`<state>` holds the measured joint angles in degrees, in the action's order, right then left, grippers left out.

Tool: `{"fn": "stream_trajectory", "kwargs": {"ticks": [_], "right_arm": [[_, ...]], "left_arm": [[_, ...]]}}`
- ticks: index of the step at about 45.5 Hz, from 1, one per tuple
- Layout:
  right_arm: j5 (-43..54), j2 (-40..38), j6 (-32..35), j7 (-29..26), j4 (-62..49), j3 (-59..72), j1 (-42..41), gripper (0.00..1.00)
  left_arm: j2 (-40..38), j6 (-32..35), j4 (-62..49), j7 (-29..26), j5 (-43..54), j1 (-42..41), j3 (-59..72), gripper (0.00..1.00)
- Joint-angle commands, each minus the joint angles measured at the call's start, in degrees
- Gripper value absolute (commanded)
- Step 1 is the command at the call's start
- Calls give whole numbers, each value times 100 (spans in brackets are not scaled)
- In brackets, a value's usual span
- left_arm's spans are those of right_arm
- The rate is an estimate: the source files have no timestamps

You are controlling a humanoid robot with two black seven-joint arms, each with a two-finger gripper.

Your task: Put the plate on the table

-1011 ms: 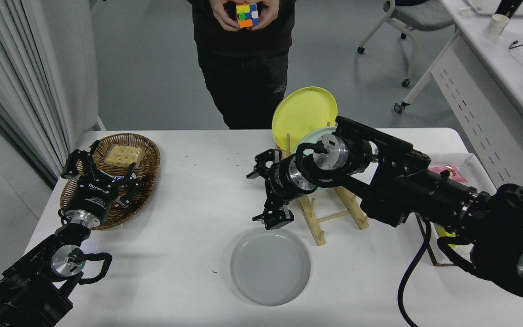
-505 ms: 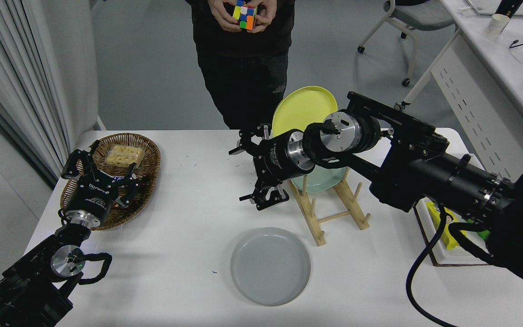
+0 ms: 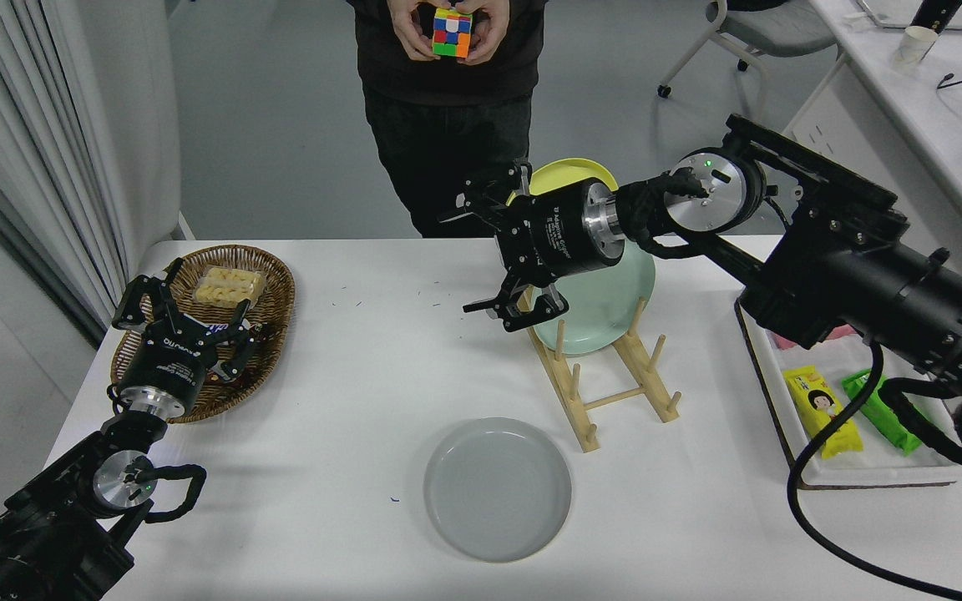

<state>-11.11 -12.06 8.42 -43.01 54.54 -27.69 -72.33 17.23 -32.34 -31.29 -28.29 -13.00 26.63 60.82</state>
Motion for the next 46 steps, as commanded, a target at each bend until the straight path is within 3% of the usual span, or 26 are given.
{"fn": "stream_trajectory", "kwargs": {"ticks": [1,16,30,46], "right_arm": [[82,-78,371,12,-75,-61,61,99],[751,-51,468,12,-251,-501,-27,99],[724,-86,1953,82,-901,-1089,79,99],[759,-490,2937,1716,-866,-791,404,99]], "left_arm": [[0,0,0,-1,-1,0,-9,98],[0,0,0,-1,-1,0,0,98],[0,0,0,-1,-1,0,0,98],[0,0,0,-1,-1,0,0,98]]}}
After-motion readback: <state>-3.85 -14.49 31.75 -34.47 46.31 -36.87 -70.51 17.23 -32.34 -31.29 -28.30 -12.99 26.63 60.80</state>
